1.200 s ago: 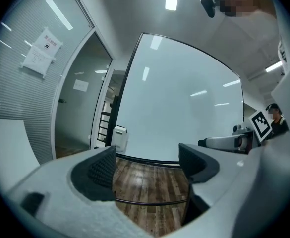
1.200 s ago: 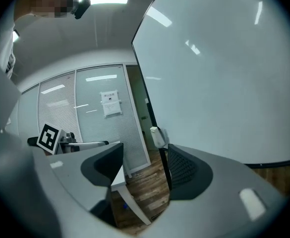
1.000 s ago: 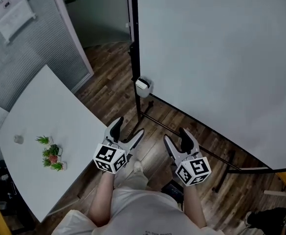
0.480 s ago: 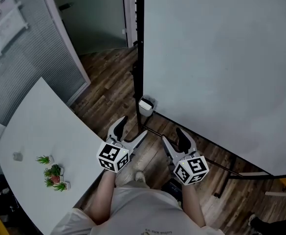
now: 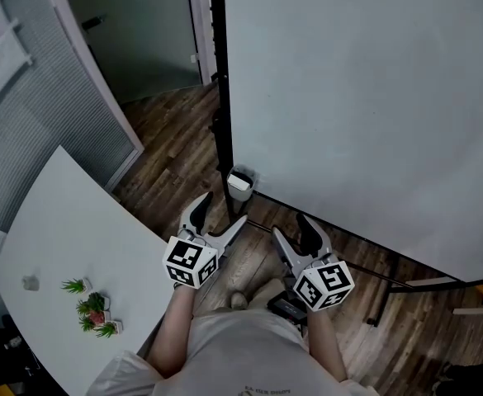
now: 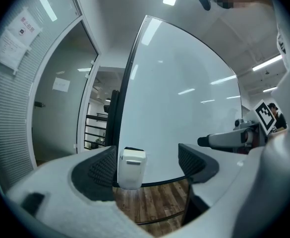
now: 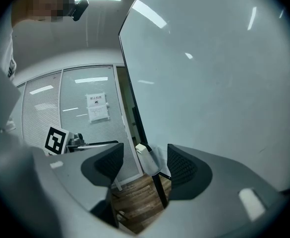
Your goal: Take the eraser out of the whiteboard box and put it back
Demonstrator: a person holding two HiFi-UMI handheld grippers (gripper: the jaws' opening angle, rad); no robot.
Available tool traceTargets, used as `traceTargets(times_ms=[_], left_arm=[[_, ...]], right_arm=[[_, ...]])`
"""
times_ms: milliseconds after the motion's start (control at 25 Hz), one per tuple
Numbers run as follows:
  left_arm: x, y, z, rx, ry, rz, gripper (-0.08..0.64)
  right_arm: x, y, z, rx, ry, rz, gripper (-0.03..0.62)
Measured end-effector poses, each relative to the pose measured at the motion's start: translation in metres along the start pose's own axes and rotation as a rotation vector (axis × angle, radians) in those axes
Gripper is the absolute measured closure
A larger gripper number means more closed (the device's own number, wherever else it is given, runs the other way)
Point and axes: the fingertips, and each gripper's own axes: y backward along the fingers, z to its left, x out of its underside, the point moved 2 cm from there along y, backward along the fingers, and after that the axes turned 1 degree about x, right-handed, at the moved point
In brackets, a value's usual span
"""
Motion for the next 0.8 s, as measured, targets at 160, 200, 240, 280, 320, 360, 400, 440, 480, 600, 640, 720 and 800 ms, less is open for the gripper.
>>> traceTargets(times_ms=[160,200,240,280,320,360,400,440,480,600,640,720,800], left_arm=[[0.0,-0.004,0.001,0.008,0.003,0.002,0.178],[0.0,-0.006,0.003,0.007,0.003,0.001,0.178],[-0.001,-0.008,0.004,0.005,0.003,0.0,0.178],[-0.001,-0.01,0.006,0.003,0.003,-0.003,0.178],[-0.002,-0.012,0.007,0.001,0.003,-0.006,0.179],[-0.002,-0.014,0.008,-0.001,0.002,-0.008,0.181],[-0.003,-0.017,0.01,-0.003,0.002,-0.009,0.182],[-0.003,-0.019,0.011,-0.004,0.001,-0.009,0.183],[-0.003,-0.022,0.011,-0.005,0.001,-0.007,0.183],[-0.003,-0.027,0.014,-0.01,0.001,-0.006,0.184],[-0.003,-0.029,0.015,-0.013,0.001,-0.007,0.186],[-0.002,-0.031,0.018,-0.018,0.008,-0.011,0.186],[-0.001,-0.033,0.02,-0.024,0.016,-0.011,0.186]], right_arm=[[-0.003,-0.003,-0.001,0.003,0.009,-0.003,0.316],[-0.004,-0.004,-0.002,0.003,0.01,-0.003,0.316],[-0.005,-0.006,-0.003,0.002,0.013,-0.004,0.316],[-0.005,-0.008,-0.005,0.0,0.015,-0.003,0.318],[-0.005,-0.009,-0.006,-0.002,0.018,-0.001,0.316],[-0.004,-0.011,-0.007,-0.005,0.021,0.002,0.317],[-0.004,-0.012,-0.009,-0.007,0.022,0.005,0.316],[-0.004,-0.014,-0.011,-0.009,0.023,0.008,0.316],[-0.004,-0.016,-0.013,-0.01,0.022,0.01,0.316],[-0.004,-0.021,-0.018,-0.015,0.022,0.016,0.318],[-0.003,-0.023,-0.019,-0.018,0.024,0.018,0.316],[-0.002,-0.026,-0.021,-0.023,0.025,0.023,0.318],[-0.001,-0.028,-0.023,-0.026,0.023,0.027,0.318]])
